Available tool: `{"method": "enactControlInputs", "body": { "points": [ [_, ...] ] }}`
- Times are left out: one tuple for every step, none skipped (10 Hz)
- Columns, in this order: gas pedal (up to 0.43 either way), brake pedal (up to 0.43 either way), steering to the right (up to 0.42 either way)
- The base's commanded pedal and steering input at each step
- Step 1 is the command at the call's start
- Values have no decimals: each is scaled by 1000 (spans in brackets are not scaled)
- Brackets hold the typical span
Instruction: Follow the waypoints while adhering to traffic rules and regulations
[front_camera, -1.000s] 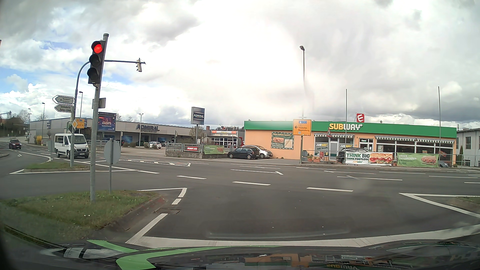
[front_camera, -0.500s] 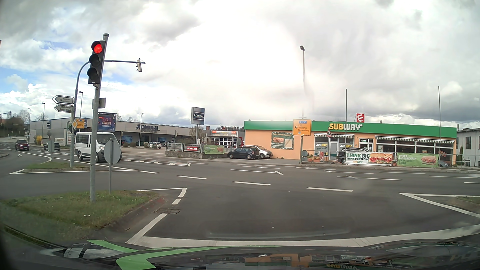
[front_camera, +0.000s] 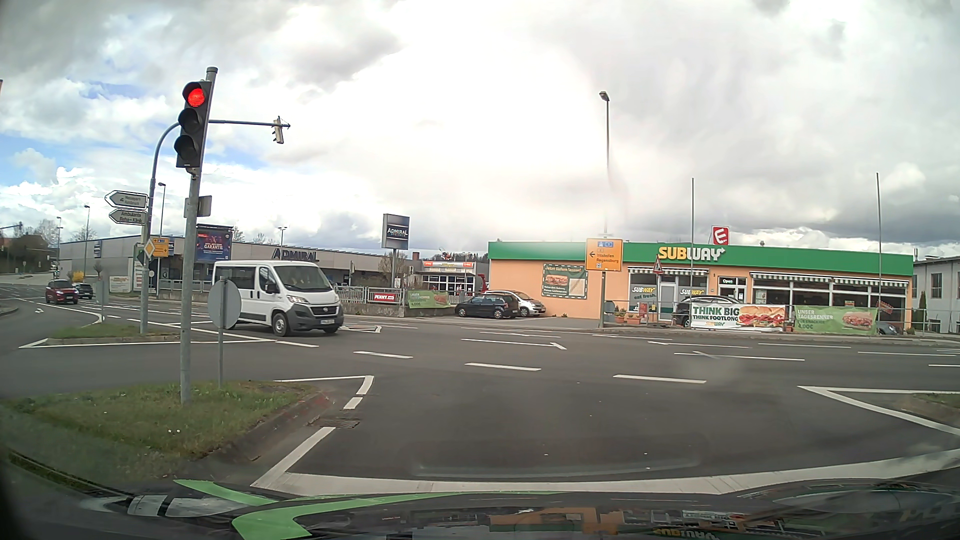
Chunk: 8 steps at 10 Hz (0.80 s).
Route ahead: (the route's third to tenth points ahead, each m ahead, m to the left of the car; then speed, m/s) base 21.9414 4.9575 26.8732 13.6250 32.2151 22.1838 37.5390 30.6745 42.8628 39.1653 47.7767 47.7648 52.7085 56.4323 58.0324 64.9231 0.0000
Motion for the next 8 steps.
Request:
{"method": "enactControlInputs", "body": {
  "points": [
    [0, 311, 12],
    [0, 311, 12],
    [0, 311, 12],
    [0, 311, 12],
    [0, 311, 12],
    [0, 311, 12],
    [0, 311, 12],
    [0, 311, 12]
  ]
}}
